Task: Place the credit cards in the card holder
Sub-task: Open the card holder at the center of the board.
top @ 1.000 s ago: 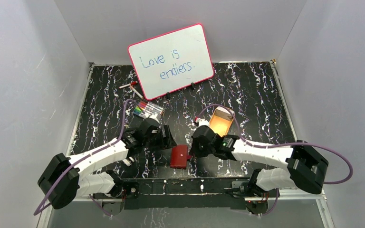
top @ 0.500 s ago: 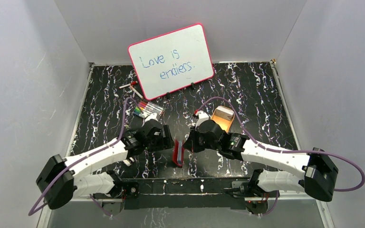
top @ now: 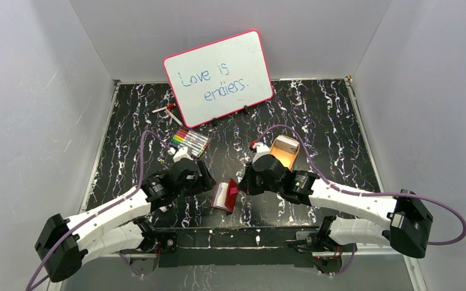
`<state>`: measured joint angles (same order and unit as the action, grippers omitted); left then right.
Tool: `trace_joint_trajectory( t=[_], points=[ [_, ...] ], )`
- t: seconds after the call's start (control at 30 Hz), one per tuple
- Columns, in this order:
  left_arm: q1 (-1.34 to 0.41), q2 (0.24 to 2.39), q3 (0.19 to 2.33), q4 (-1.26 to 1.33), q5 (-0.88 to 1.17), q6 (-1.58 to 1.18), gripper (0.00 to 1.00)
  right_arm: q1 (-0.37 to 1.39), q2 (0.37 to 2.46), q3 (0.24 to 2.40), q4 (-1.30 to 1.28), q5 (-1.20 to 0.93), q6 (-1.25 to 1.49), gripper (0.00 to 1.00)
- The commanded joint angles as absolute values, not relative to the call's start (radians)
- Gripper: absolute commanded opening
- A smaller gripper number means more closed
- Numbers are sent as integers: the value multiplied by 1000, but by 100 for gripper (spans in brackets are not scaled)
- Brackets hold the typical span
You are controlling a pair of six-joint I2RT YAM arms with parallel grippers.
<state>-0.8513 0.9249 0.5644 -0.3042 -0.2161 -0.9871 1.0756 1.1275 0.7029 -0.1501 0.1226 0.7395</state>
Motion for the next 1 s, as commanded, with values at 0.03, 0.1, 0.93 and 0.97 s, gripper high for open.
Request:
trace_joint_trajectory(
  t=[0.03, 0.1, 0.93, 0.97],
  points=[
    [-853, 1005, 542, -194, -161, -978, 62, 1075, 1112, 666, -344, 262, 806, 0],
    [-853, 1025, 541, -182, -158, -975, 61, 1074, 1100, 654, -401, 296, 827, 0],
    [-851, 947, 498, -242, -273, -981, 60, 1092, 1169, 1010, -378, 62, 718, 51],
    [-852, 931, 493, -255, -289, -994, 60, 1094, 1206, 1015, -341, 44, 718, 50]
  ],
)
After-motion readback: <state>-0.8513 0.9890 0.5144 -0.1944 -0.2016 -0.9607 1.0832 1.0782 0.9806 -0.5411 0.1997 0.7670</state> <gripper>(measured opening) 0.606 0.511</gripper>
